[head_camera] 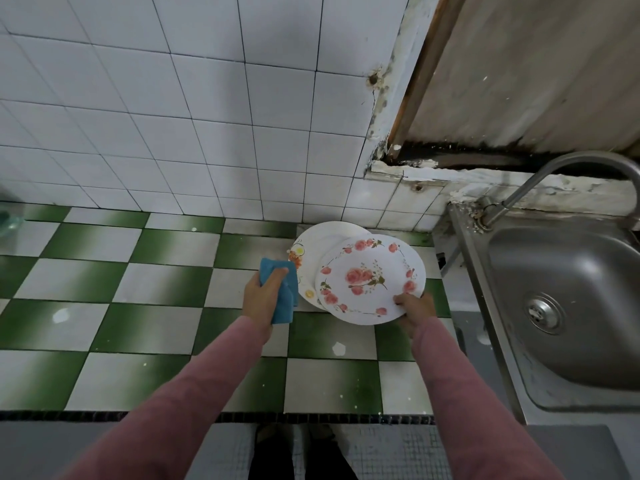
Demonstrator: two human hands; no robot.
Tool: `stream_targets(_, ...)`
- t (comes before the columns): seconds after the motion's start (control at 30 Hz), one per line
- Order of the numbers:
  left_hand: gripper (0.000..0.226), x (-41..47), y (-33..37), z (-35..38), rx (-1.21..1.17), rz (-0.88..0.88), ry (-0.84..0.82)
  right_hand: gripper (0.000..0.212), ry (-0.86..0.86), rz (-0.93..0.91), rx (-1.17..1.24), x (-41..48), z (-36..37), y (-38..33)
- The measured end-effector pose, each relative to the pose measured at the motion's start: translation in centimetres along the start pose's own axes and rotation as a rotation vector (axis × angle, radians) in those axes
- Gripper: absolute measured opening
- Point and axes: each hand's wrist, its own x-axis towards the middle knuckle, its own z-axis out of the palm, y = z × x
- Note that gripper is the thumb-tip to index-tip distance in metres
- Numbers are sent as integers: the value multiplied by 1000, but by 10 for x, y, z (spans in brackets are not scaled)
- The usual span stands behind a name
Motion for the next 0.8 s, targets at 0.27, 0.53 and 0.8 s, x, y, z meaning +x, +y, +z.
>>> stream_targets(0.27, 39, -10, -5, -2, -104, -11, -4, 25, -112, 32, 107, -17, -5, -3)
stream_targets(0.53, 42, -13, 1, 2, -216, -57, -48, 27, -145, -85, -14, -41, 9, -19)
stream_targets(0.8, 35, -14, 2, 14, -179, -21, -93, 44, -96, -223, -106, -56, 13, -39)
